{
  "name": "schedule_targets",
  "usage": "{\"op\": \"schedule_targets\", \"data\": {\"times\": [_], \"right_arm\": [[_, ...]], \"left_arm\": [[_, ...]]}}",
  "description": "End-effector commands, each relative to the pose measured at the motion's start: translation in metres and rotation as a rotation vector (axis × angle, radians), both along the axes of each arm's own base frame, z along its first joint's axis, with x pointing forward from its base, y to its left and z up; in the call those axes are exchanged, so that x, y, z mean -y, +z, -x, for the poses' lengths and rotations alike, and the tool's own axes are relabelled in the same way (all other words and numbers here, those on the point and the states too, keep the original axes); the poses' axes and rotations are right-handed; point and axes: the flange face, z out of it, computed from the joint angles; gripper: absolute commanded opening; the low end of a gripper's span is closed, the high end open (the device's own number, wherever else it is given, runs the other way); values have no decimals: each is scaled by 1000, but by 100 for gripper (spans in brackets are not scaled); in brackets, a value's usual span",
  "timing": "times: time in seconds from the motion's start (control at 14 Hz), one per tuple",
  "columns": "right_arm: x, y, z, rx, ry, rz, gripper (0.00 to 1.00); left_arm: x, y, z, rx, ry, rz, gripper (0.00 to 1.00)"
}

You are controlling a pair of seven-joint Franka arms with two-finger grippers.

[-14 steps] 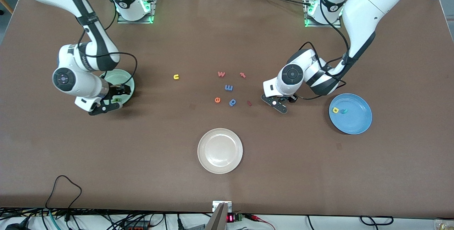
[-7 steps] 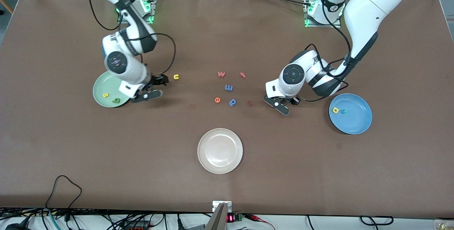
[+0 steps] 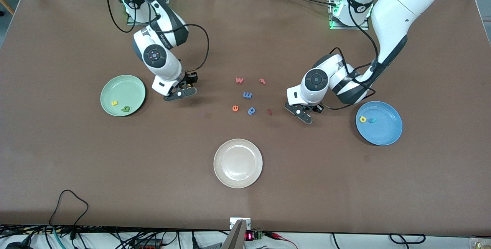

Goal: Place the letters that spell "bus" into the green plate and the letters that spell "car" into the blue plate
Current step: 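Carry the cyan letter to the blue plate while the right grasps yellow u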

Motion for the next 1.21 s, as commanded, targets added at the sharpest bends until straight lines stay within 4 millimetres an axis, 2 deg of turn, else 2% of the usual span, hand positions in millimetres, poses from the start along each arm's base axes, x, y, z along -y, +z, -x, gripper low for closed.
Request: {"op": "schedule_targets", "data": {"times": [0.0,0.07,0.21,0.36,0.43,0.5,0.71,0.86,0.93,1.0,1.07,1.14], "right_arm": [[0,-11,10,1,-8,-3,49],[0,-18,13,-3,-11,-5,49],[0,-23,15,-9,-28,-4,49],[0,-24,15,-9,-40,-3,49],[-1,-27,16,-15,-46,0,49],[-6,-27,19,-15,-41,1,49],[-8,-31,23,-23,-35,5,49],[-7,-35,24,-31,-42,9,49],[-7,-35,25,-31,-48,11,49],[-6,-36,24,-33,-53,12,49],[-4,-36,23,-34,-56,14,49],[1,-37,20,-33,-65,18,49]], "left_arm": [[1,1,-2,21,-17,3,3],[1,3,-3,23,-17,1,2],[-12,13,-10,26,-6,-30,2],[-34,36,-21,20,-3,-100,2],[-51,50,-33,19,-12,-122,2],[-73,61,-43,4,-26,-146,2],[-163,89,-78,-20,-59,-152,2],[-222,91,-87,-42,-65,-135,3],[-242,85,-87,-52,-44,-126,14],[-250,78,-87,-59,-24,-115,68],[-255,72,-86,-65,-15,-104,100],[-253,72,-85,-65,-14,-105,100]]}}
